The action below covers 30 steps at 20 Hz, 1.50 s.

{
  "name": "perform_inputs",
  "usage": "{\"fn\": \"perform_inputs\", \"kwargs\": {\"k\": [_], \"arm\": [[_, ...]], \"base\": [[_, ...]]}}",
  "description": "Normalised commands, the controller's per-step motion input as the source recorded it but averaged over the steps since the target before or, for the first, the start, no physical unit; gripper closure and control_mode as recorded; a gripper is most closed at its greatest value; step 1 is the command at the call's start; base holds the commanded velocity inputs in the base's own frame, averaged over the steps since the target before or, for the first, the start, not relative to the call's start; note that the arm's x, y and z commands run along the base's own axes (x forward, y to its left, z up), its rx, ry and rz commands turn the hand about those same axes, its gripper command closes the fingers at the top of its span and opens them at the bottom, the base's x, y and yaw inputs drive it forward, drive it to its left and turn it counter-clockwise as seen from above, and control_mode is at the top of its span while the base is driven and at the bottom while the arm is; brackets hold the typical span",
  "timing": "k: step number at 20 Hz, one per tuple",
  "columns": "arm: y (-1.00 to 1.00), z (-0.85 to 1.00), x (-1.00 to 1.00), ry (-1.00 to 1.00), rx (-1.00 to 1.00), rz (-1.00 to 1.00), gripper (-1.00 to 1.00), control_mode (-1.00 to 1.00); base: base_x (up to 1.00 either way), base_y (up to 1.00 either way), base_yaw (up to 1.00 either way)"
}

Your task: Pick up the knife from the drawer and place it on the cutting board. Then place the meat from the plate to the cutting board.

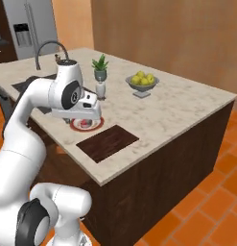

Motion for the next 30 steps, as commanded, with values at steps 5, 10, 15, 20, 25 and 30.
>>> {"fn": "perform_inputs", "kwargs": {"k": [5,10,15,20,25,30], "arm": [[0.00,0.00,0.00,0.00,0.00,0.00,-1.00,1.00],[0.03,-0.31,-0.10,0.08,0.00,0.00,-1.00,-1.00],[0.87,-1.00,-0.10,0.33,-0.03,-0.02,-1.00,-1.00],[1.00,-1.00,0.01,0.26,0.00,-0.14,-1.00,-1.00],[0.62,-0.99,0.05,0.06,-0.02,-0.17,-1.00,-1.00],[0.23,-0.97,0.02,0.00,-0.01,-0.23,-1.00,-1.00]], "base": [[0.13,-0.30,0.25],[0.00,0.00,0.00],[0.00,0.00,0.00],[0.00,0.00,0.00],[0.00,0.00,0.00],[0.00,0.00,0.00]]}}
